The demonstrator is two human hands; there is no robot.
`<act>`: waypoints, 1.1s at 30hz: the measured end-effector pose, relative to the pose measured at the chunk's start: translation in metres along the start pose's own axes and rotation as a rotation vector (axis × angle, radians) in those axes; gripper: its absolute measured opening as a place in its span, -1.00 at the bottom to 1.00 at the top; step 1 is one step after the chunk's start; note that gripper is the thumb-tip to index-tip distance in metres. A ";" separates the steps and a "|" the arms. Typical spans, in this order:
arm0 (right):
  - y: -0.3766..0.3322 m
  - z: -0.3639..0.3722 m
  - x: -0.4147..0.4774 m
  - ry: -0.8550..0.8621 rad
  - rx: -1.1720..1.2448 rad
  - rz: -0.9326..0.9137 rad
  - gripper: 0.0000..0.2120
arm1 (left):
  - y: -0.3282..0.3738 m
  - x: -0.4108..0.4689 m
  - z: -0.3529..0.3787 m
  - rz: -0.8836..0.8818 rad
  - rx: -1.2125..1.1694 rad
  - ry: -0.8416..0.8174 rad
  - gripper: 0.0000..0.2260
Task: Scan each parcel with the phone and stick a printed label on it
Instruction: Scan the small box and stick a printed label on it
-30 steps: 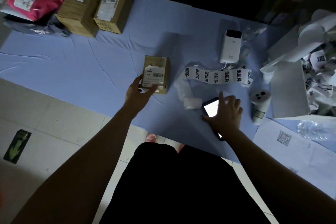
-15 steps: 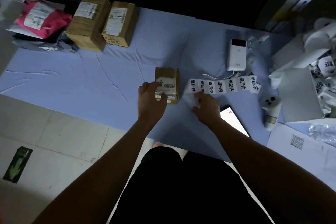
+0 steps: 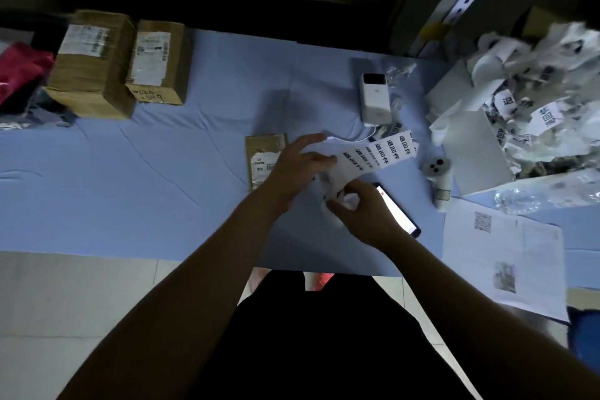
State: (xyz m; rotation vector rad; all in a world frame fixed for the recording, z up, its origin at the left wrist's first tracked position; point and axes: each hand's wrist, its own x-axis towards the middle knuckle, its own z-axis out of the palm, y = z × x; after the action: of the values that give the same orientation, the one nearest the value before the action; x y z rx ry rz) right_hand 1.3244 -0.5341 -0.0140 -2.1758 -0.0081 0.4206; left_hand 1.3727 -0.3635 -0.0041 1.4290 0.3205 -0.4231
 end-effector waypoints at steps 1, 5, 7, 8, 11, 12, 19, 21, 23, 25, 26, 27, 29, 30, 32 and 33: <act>-0.001 -0.003 -0.001 0.004 0.023 -0.002 -0.85 | 0.003 0.000 0.001 0.061 -0.026 0.003 -0.67; -0.012 -0.011 -0.006 0.158 0.497 0.112 -0.75 | 0.015 -0.002 0.002 0.251 0.071 0.071 -0.80; -0.020 -0.012 -0.003 0.235 0.660 0.095 -0.77 | 0.017 -0.003 0.000 0.317 0.160 0.090 -0.88; -0.025 -0.011 -0.002 0.266 0.710 0.075 -0.79 | 0.018 -0.005 -0.001 0.352 0.189 0.089 -0.89; -0.039 -0.011 0.005 0.368 0.736 0.027 -0.76 | 0.024 -0.009 0.001 0.418 0.204 0.070 -0.88; -0.042 -0.013 0.007 0.390 0.751 0.015 -0.75 | 0.027 -0.010 0.001 0.432 0.209 0.058 -0.87; -0.052 -0.027 0.010 0.413 0.452 -0.159 -0.77 | 0.052 -0.014 0.007 0.739 0.695 0.018 -0.67; -0.054 -0.031 0.008 0.407 0.364 -0.190 -0.72 | 0.057 -0.013 0.008 0.794 0.771 -0.014 -0.67; -0.053 -0.036 0.005 0.373 0.284 -0.226 -0.73 | 0.061 -0.013 0.006 0.830 0.755 -0.094 -0.72; -0.050 -0.040 0.001 0.333 0.242 -0.232 -0.79 | 0.063 -0.012 0.005 0.857 0.791 -0.134 -0.76; -0.050 -0.042 -0.001 0.325 0.249 -0.224 -0.80 | 0.063 -0.012 0.005 0.868 0.826 -0.139 -0.78; -0.050 -0.043 -0.002 0.325 0.260 -0.217 -0.81 | 0.062 -0.011 0.005 0.876 0.856 -0.146 -0.79; -0.050 -0.045 -0.005 0.326 0.265 -0.209 -0.86 | 0.061 -0.012 0.006 0.881 0.898 -0.164 -0.81; -0.050 -0.046 -0.006 0.323 0.251 -0.207 -0.89 | 0.059 -0.012 0.006 0.884 0.923 -0.167 -0.81; -0.049 -0.047 -0.007 0.319 0.216 -0.189 -0.87 | 0.057 -0.013 0.006 0.886 0.966 -0.162 -0.80; -0.048 -0.048 -0.007 0.315 0.204 -0.177 -0.85 | 0.056 -0.013 0.006 0.879 0.975 -0.166 -0.79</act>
State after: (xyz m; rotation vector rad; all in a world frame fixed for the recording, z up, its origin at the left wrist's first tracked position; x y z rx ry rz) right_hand 1.3390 -0.5437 0.0523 -1.9976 0.0163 -0.0240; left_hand 1.3865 -0.3635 0.0518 2.2680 -0.7507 0.0735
